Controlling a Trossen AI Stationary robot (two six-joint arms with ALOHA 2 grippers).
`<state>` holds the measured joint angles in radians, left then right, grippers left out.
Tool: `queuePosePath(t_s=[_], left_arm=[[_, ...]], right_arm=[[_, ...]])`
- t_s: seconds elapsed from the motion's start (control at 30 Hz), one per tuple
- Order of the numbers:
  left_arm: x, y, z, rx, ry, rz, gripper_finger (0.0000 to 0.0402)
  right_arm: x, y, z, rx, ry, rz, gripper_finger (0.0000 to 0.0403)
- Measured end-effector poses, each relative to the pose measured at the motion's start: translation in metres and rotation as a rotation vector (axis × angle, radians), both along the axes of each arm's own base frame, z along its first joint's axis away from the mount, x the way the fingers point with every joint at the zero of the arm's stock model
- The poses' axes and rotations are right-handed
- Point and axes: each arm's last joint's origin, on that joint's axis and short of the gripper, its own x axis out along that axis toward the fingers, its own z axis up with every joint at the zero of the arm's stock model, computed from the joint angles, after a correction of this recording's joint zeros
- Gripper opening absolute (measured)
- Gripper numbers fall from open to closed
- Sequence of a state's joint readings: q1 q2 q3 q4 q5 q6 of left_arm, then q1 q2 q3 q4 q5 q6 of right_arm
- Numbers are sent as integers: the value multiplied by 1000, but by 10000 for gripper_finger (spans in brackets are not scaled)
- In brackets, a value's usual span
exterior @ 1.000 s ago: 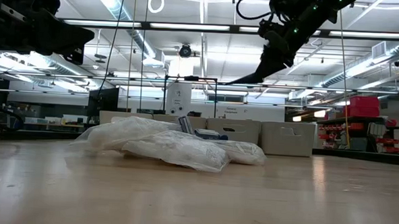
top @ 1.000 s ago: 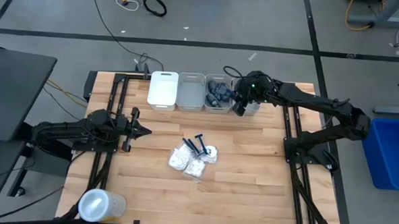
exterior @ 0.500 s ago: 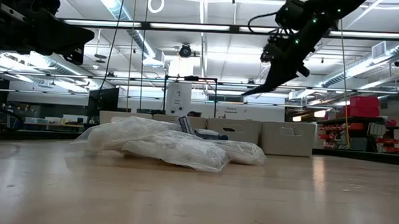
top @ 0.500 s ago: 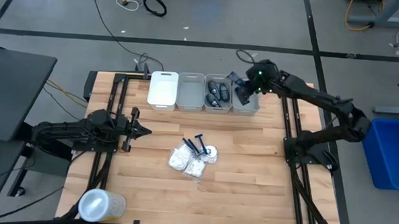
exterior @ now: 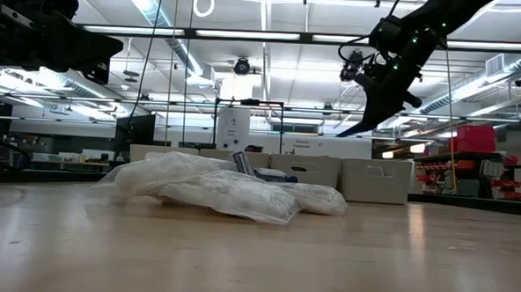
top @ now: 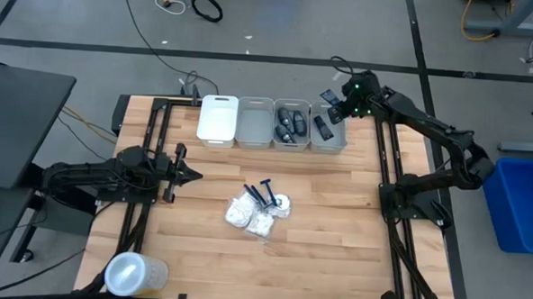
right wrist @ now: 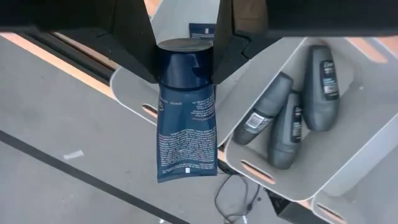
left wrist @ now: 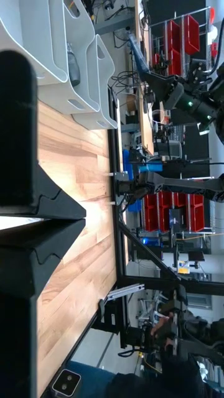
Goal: Pick & Place Travel size toiletries
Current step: Put the blue shave cream into the right gray bin, then put the white cotton pack into the left gray bin
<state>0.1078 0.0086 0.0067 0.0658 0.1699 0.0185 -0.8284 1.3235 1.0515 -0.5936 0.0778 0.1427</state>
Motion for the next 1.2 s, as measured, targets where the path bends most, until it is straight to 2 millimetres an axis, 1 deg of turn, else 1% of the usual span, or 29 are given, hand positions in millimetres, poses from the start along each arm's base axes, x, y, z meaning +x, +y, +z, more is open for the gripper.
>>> queuePosePath(t_s=[0.1, 0.4, 0.6, 0.73, 1.03, 1.2], left_arm=[[0, 0, 0, 0, 0, 0, 16], [0, 0, 0, 0, 0, 0, 16], [0, 0, 0, 0, 0, 0, 16], [0, 0, 0, 0, 0, 0, 16], [0, 0, 0, 0, 0, 0, 16], [0, 0, 0, 0, 0, 0, 16]], right_arm=[[-1, 0, -5, -1, -1, -2, 139], [-8, 9, -53, 58, -36, -31, 147], [-12, 15, -72, 62, -33, -29, 140], [-14, 17, -76, 73, -24, -30, 144], [-13, 17, -76, 78, -40, -19, 165], [-13, 17, -76, 83, -45, -14, 187]])
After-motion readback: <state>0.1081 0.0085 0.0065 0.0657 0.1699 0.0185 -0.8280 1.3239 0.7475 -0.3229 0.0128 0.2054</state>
